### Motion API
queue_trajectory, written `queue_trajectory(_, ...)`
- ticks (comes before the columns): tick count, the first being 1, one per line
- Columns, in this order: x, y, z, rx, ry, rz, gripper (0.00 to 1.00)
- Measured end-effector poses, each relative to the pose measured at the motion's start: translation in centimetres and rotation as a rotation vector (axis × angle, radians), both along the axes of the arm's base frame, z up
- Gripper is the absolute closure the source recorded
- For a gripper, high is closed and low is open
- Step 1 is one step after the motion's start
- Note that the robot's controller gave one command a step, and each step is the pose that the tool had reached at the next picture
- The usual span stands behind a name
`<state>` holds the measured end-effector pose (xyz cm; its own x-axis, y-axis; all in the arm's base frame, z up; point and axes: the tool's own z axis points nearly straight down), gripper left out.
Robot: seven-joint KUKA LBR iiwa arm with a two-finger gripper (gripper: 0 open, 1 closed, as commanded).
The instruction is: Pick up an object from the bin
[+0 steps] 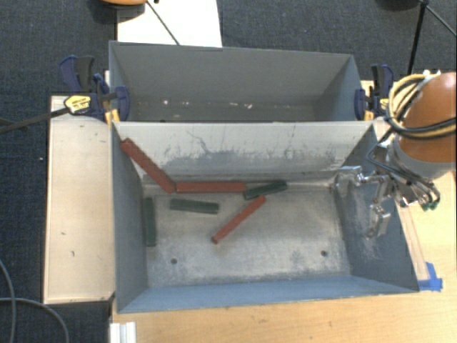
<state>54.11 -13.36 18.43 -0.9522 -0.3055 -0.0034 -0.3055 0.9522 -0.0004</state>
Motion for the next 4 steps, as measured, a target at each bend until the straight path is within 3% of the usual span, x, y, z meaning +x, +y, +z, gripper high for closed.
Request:
queue_trajectory(1, -0.6, -1.0, -3.5, -0.003, 0.000, 0.346, 0.00)
queue_trajectory(2, 0.2, 0.7, -3.0, 0.000, 0.000, 0.355, 0.00)
queue_trajectory(3, 1.7, 1.3, 0.4, 0.000, 0.002, 0.087, 0.00)
queue_trajectory(4, -0.8, 4.9, -0.4, -0.002, -0.003, 0.314, 0.00)
